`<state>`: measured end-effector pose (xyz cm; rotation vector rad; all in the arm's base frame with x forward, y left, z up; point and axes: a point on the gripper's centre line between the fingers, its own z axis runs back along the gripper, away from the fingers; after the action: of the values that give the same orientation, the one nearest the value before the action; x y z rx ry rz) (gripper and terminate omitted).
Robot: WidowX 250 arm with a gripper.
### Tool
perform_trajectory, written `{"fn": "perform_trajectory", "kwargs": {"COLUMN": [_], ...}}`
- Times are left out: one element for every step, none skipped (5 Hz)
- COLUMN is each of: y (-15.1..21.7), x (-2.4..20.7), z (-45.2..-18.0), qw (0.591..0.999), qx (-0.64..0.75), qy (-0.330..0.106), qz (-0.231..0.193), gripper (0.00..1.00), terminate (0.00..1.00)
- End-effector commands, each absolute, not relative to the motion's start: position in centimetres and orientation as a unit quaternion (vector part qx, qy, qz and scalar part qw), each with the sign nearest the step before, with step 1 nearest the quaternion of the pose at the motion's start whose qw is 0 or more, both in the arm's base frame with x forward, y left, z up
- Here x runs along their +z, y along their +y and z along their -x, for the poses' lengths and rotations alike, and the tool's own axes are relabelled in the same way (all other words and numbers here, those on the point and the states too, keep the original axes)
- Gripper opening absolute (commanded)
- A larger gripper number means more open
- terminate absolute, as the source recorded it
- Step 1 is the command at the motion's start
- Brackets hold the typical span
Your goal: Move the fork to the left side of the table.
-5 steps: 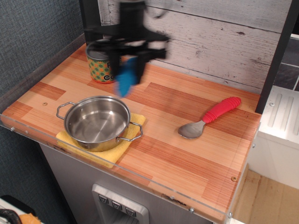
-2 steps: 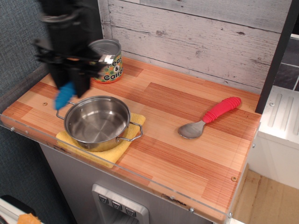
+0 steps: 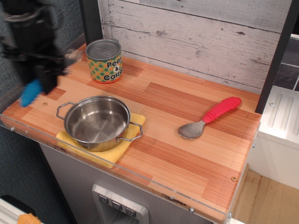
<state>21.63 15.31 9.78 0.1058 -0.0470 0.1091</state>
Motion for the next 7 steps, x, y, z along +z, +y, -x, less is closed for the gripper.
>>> {"fn": "perform_trajectory", "kwargs": {"y": [19.0, 19.6, 20.1, 20.4, 20.9, 21.2, 21.6], "x": [8.9, 8.2, 7.4, 6.7, 5.7, 5.0, 4.3], "z": [-24.5, -25.6, -26.1, -26.4, -26.0, -25.9, -26.1], "qw": [0.996, 0.996, 0.996, 0.997, 0.997, 0.997, 0.997], "qx": [0.021, 0.010, -0.002, -0.008, -0.012, -0.010, -0.012], "qy": [-0.036, -0.036, -0.043, -0.049, -0.051, -0.053, -0.058], "qz": [-0.075, -0.078, -0.073, -0.066, -0.056, -0.049, -0.041], "gripper": [0.00, 0.00, 0.00, 0.00, 0.00, 0.00, 0.00], "terminate": [0.00, 0.00, 0.00, 0.00, 0.00, 0.00, 0.00]}}
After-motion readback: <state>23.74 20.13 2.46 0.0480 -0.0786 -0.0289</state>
